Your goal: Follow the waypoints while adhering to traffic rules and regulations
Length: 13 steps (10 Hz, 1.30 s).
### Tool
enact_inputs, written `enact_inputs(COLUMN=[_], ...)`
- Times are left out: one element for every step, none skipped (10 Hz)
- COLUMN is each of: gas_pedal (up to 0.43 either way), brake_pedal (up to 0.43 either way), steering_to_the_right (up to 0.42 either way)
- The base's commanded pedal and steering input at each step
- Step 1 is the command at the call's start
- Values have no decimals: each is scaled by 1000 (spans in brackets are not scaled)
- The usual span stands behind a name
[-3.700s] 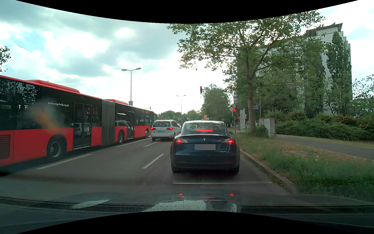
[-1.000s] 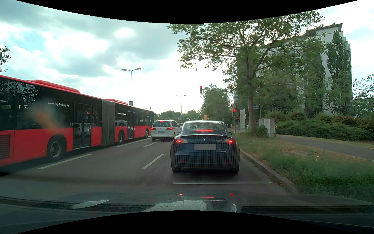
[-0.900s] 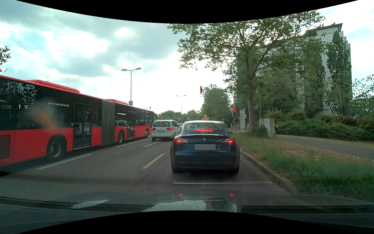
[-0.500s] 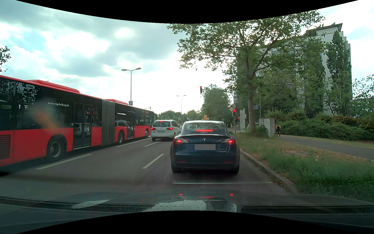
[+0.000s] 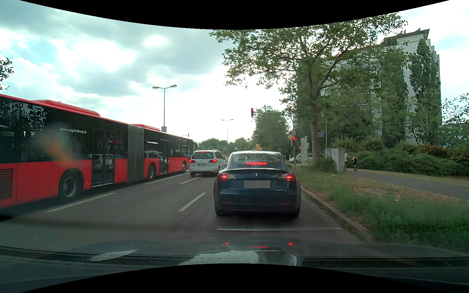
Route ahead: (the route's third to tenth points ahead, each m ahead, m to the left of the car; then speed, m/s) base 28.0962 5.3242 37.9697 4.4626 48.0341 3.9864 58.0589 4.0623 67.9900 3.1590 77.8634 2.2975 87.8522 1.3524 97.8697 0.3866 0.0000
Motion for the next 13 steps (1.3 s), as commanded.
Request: enact_inputs(gas_pedal=[0, 0, 0, 0, 0, 0, 0, 0, 0, 0, 0, 0, 0], brake_pedal=[238, 232, 238, 232, 238, 238, 238, 238, 238, 238, 238, 238, 238], steering_to_the_right=[-2, -2, -2, -2, -2, -2, -2, -2, -2, -2, -2, -2, -2])
